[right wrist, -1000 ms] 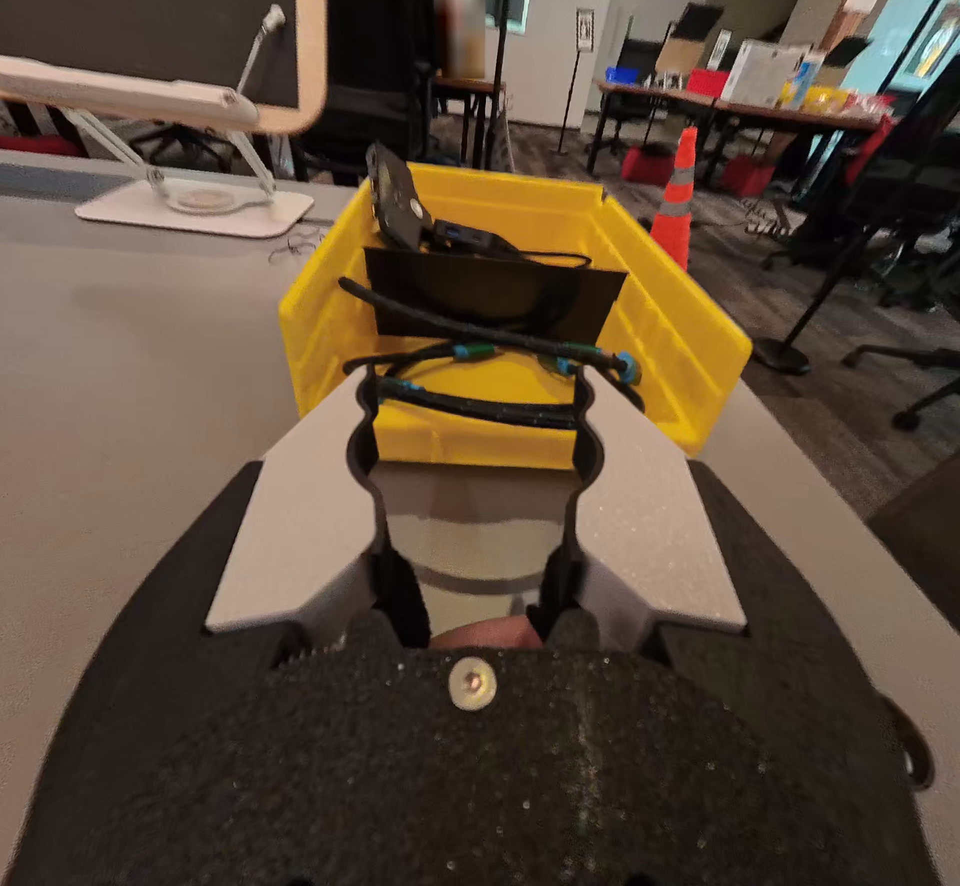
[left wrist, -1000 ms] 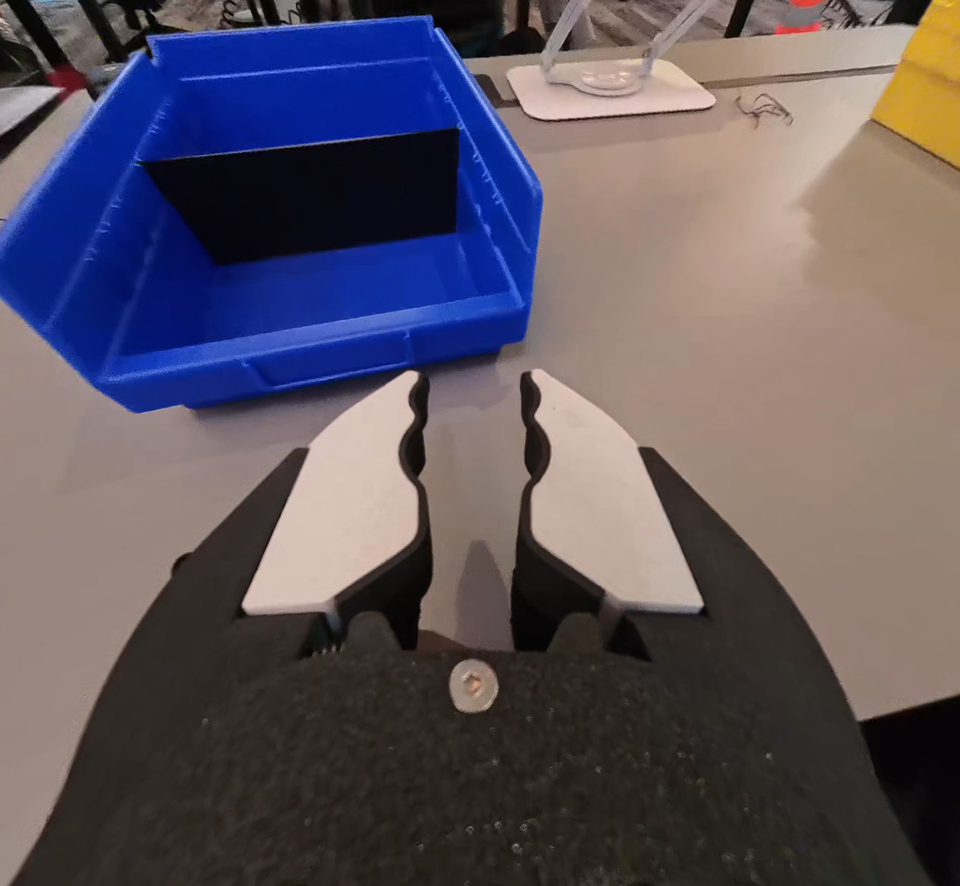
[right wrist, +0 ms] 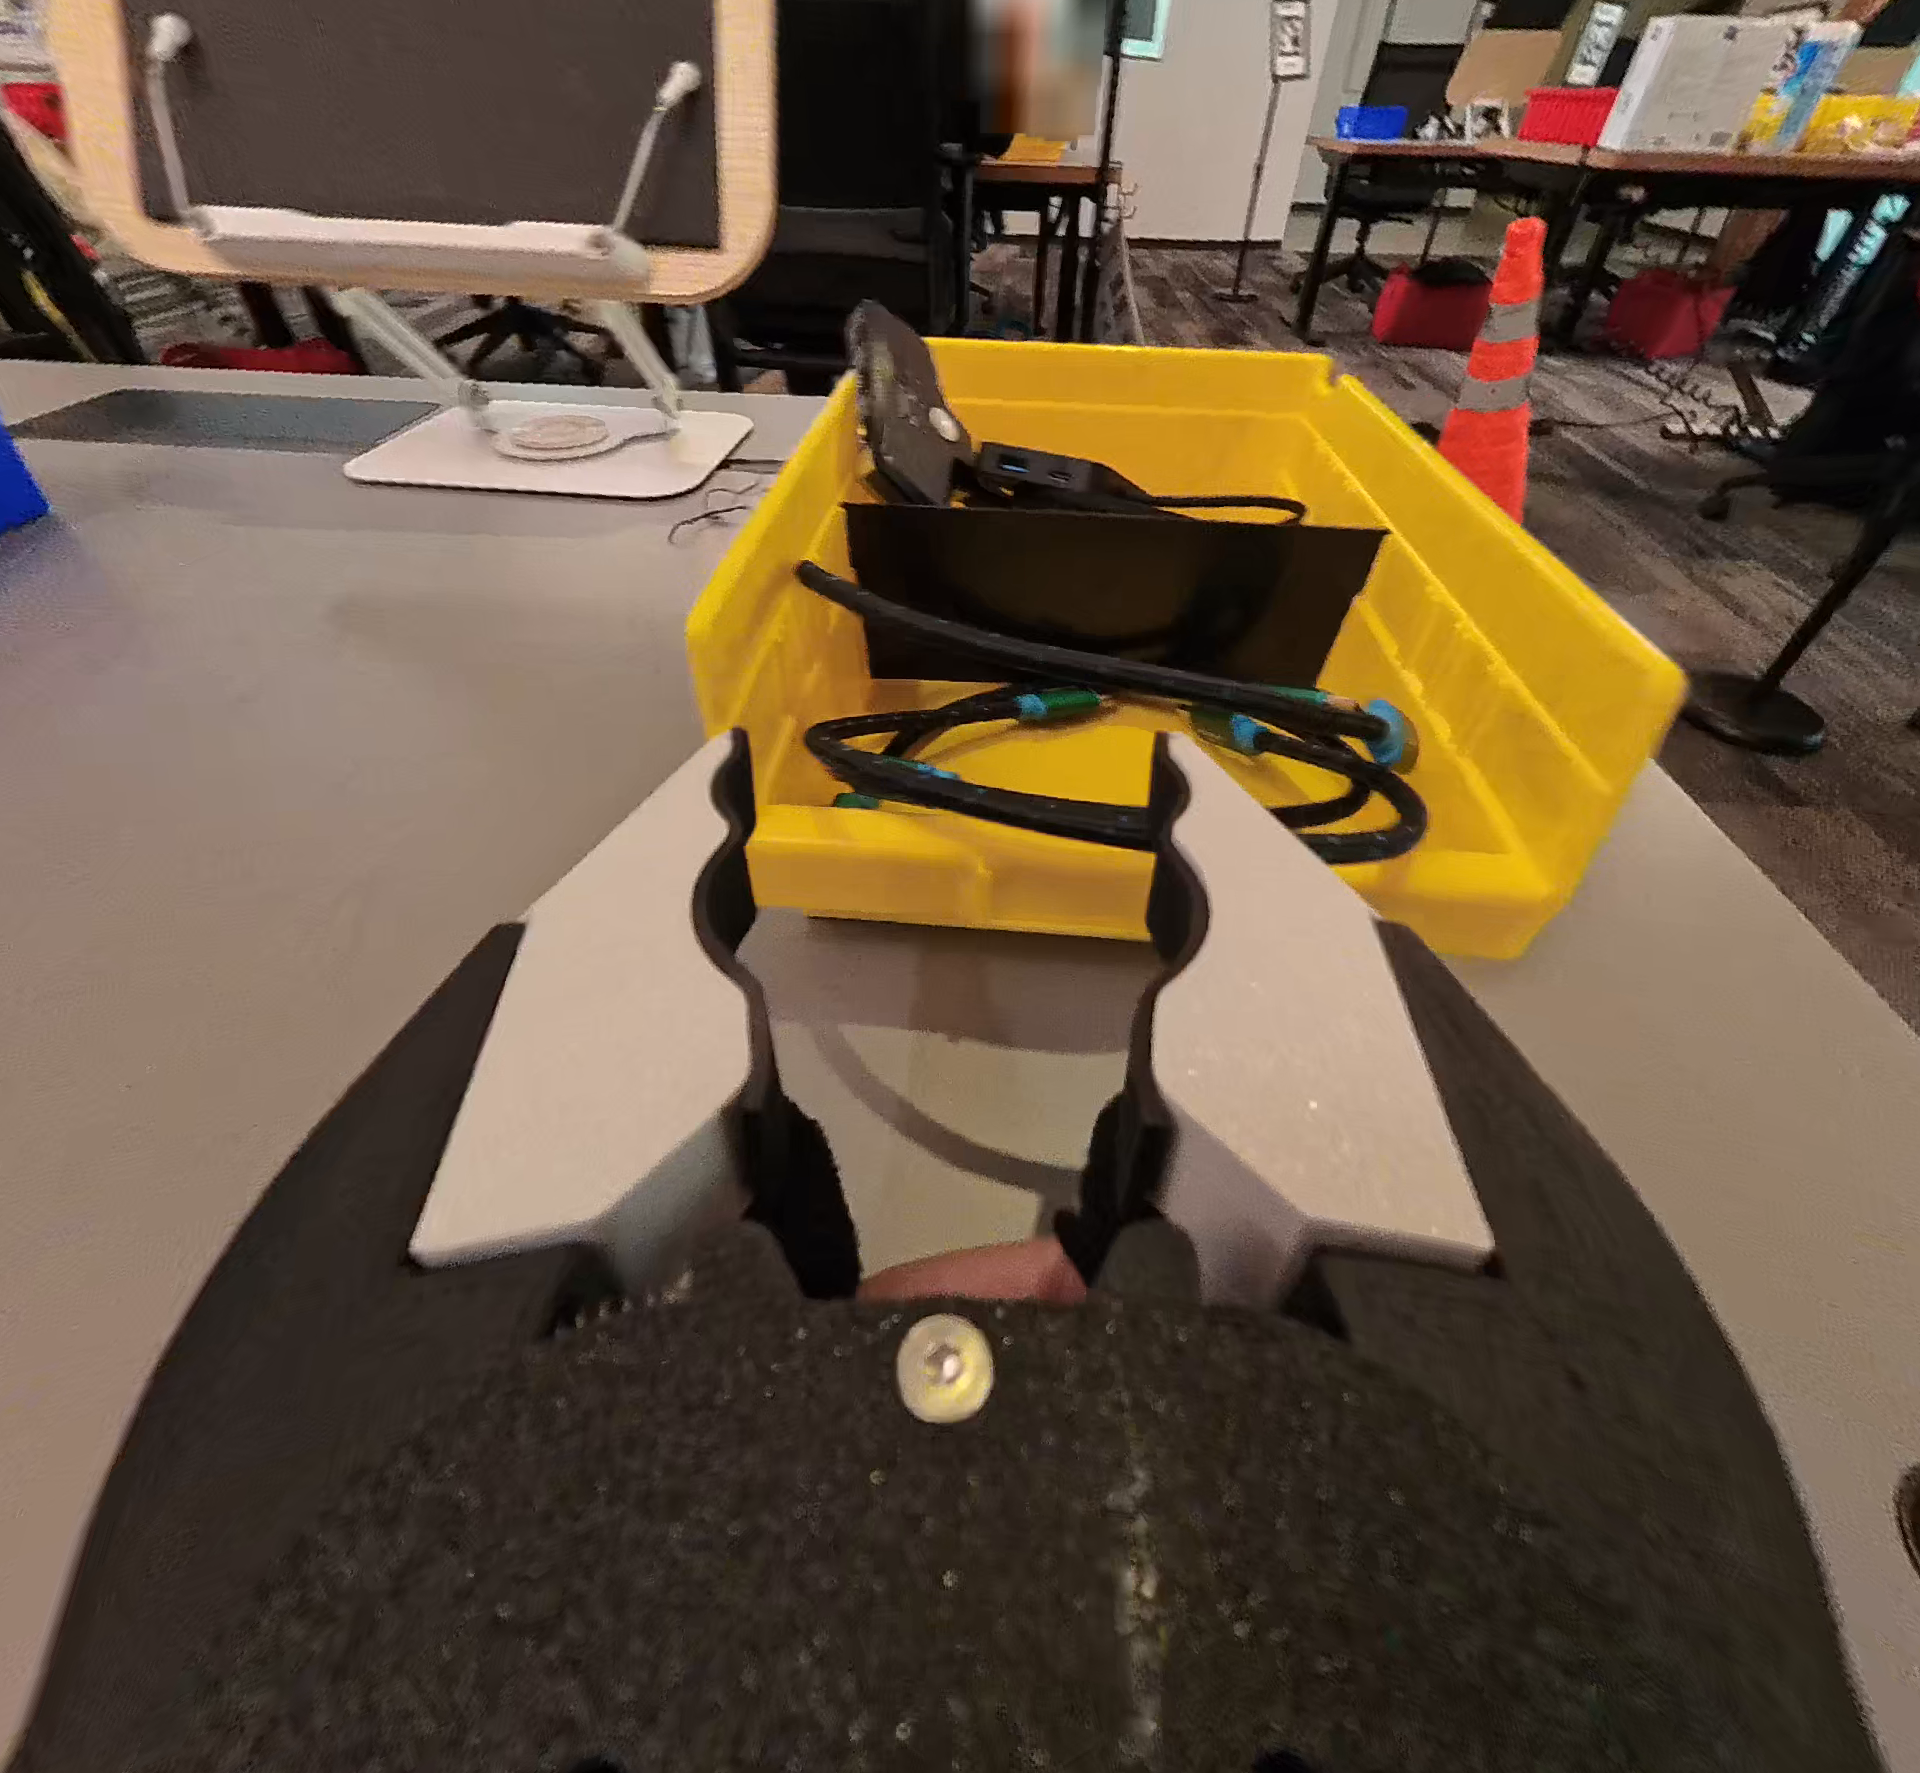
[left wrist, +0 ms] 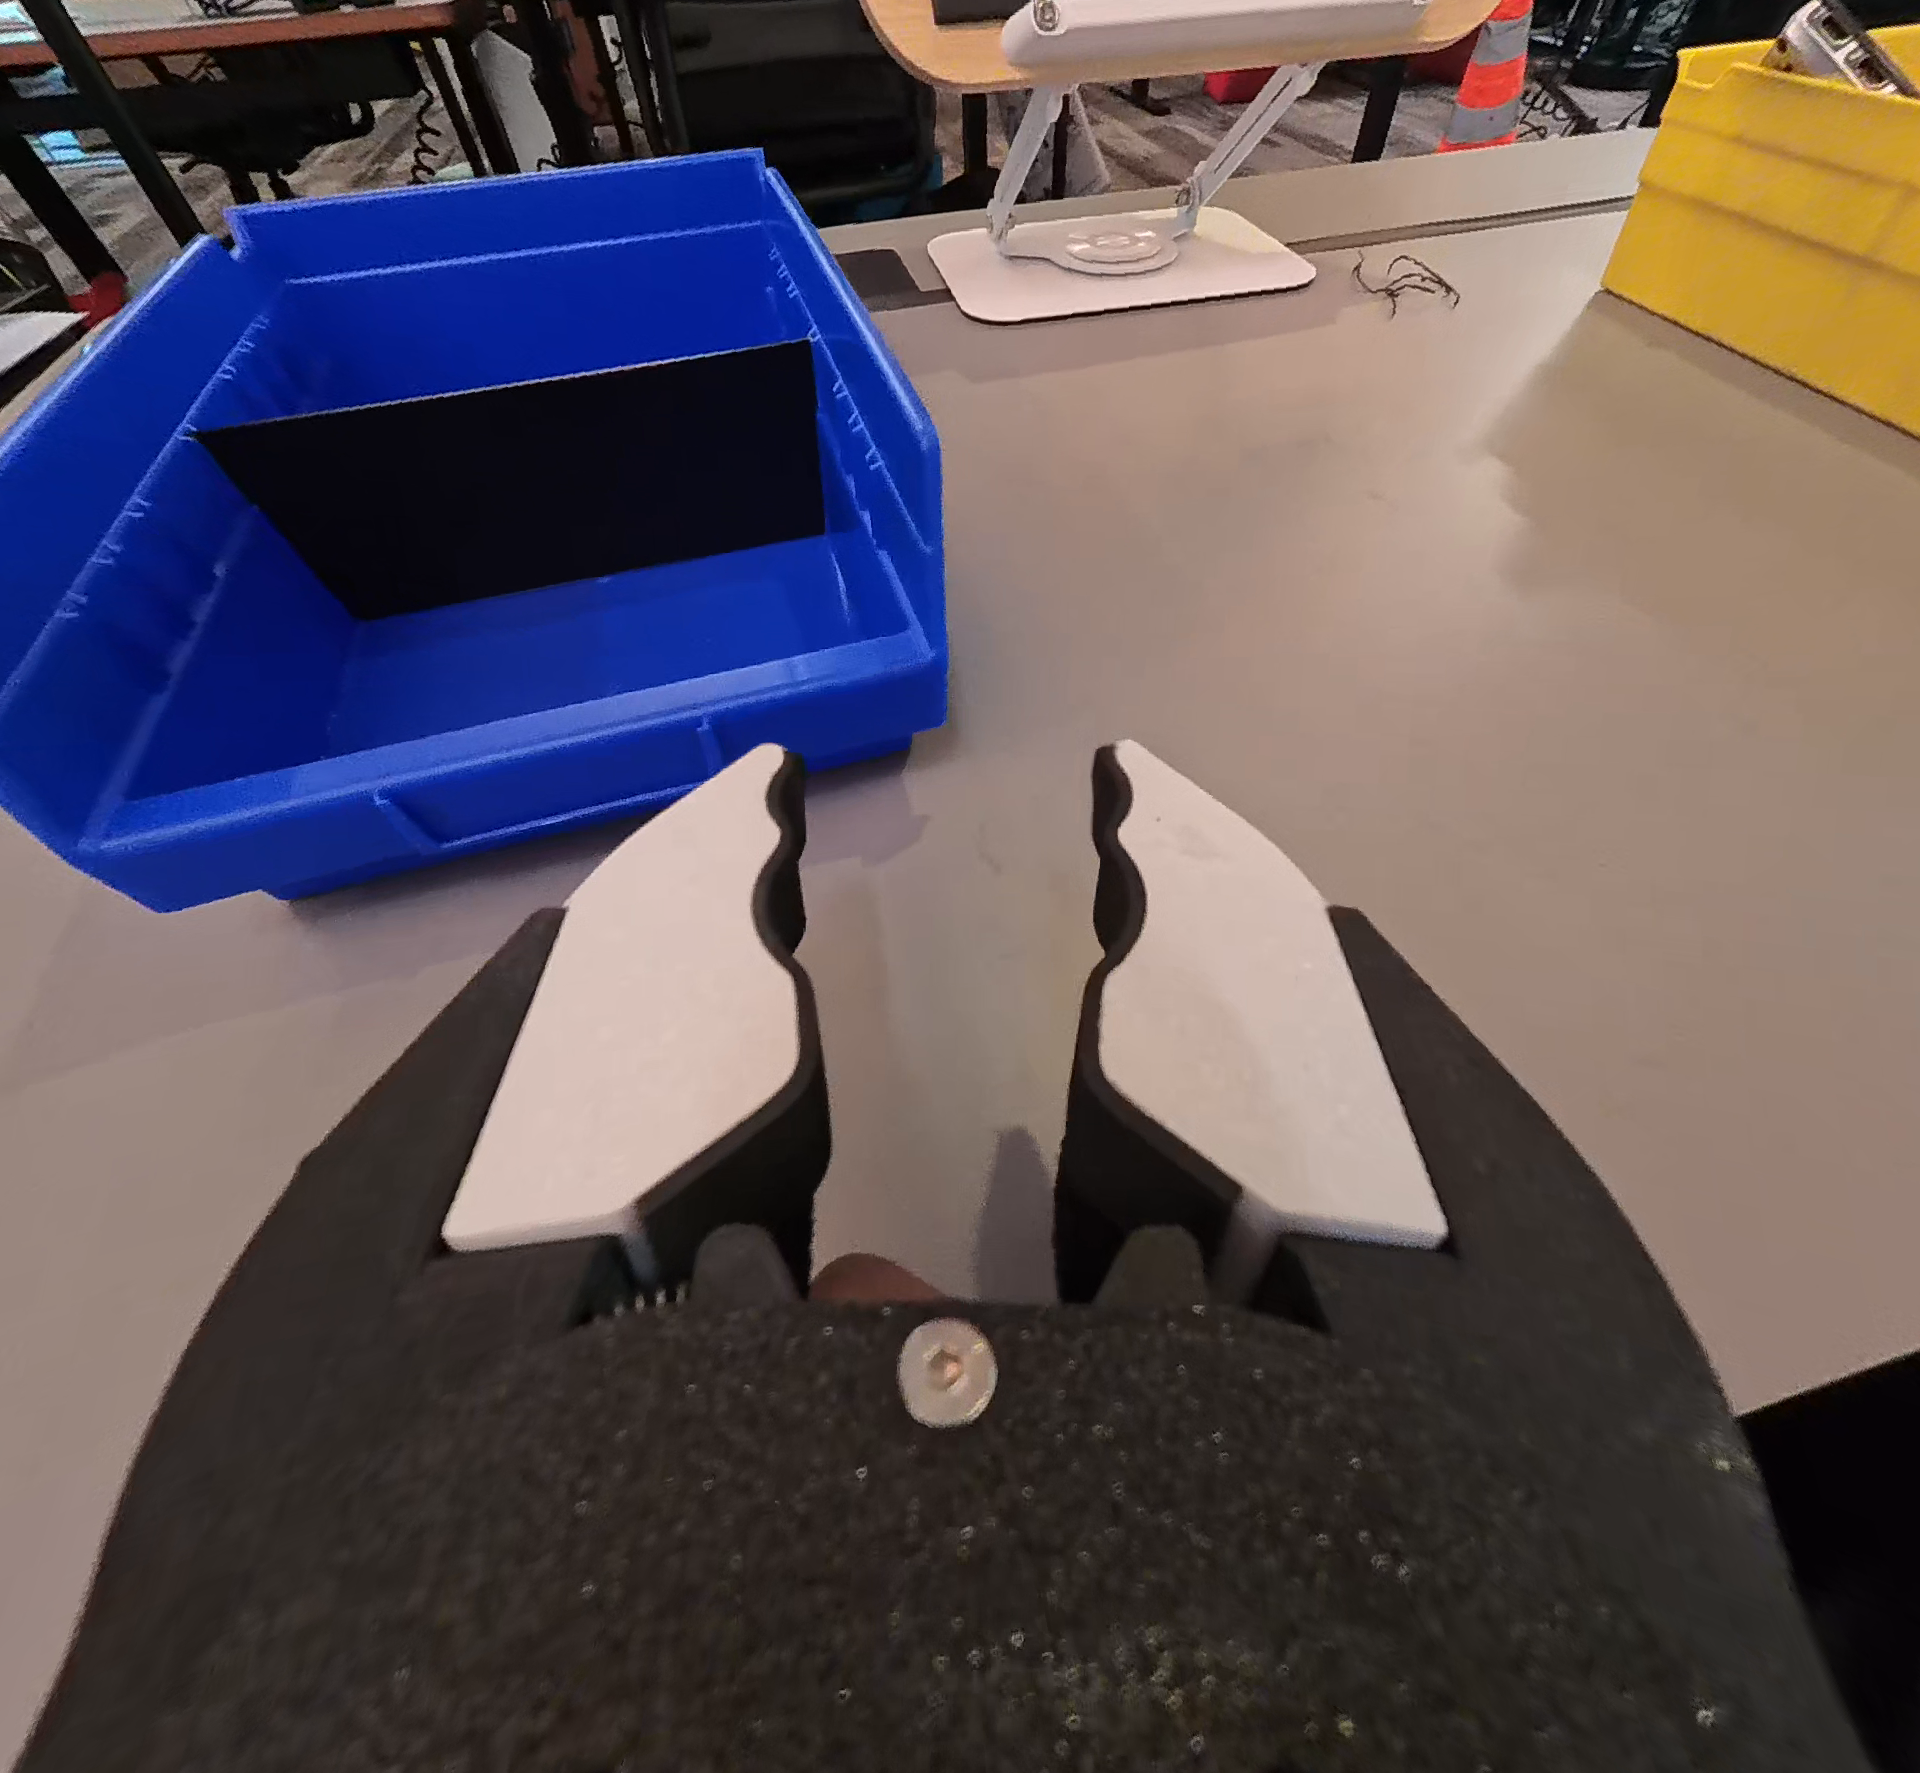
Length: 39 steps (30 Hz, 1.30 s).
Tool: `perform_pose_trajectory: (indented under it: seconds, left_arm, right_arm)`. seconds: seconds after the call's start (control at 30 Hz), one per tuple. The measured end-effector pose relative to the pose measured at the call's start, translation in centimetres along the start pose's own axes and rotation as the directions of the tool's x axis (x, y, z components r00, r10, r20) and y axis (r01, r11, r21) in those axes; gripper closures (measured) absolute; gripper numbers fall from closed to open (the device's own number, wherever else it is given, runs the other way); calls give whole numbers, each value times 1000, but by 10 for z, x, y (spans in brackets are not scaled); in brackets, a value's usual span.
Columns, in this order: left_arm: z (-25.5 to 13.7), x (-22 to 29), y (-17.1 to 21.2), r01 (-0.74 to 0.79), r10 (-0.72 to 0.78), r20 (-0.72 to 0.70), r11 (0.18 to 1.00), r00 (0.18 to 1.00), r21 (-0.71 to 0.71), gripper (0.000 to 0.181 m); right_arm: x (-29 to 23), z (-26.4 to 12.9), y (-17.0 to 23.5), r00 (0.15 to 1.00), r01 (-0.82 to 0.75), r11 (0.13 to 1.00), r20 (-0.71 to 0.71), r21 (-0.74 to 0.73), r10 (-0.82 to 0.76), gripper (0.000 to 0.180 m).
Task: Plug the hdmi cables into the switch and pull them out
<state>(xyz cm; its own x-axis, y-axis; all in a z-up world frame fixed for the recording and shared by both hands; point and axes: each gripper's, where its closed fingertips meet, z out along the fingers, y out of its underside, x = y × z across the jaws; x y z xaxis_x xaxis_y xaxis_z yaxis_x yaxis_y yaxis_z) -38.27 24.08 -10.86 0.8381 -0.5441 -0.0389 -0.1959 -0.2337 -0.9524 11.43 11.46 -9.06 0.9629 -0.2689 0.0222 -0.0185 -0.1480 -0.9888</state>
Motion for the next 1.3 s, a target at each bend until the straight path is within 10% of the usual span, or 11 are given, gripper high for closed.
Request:
perform_pose_trajectory:
  seconds: [0.43, 0.6, 0.77, 0.97, 1.3]
  left_arm:
    - [2, 33, 10, -94, 90, -83, 994, 993, -51, 126]
    - [8, 60, 10, -108, 98, -156, 993, 983, -56, 120]
    - [1, 122, 7, -110, 88, -360, 993, 929, -40, 114]
    - [24, 154, -27, -121, 110, -467, 993, 877, 7, 122]
    - [61, 156, 9, -225, 98, -519, 956, 849, -188, 177]
  right_arm:
    - [-116, 46, 8, 967, 9, 995, 255, -98, 16, 90]
    - [-223, -24, 1, 711, 166, 985, 699, -50, -84, 108]
    - [-280, -125, -59, 551, 18, 984, 819, 179, -159, 103]
    - [-220, -132, -102, 844, -87, 959, 531, 270, -73, 105]
    - [-227, -153, 46, 957, 13, 997, 289, -78, 10, 112]
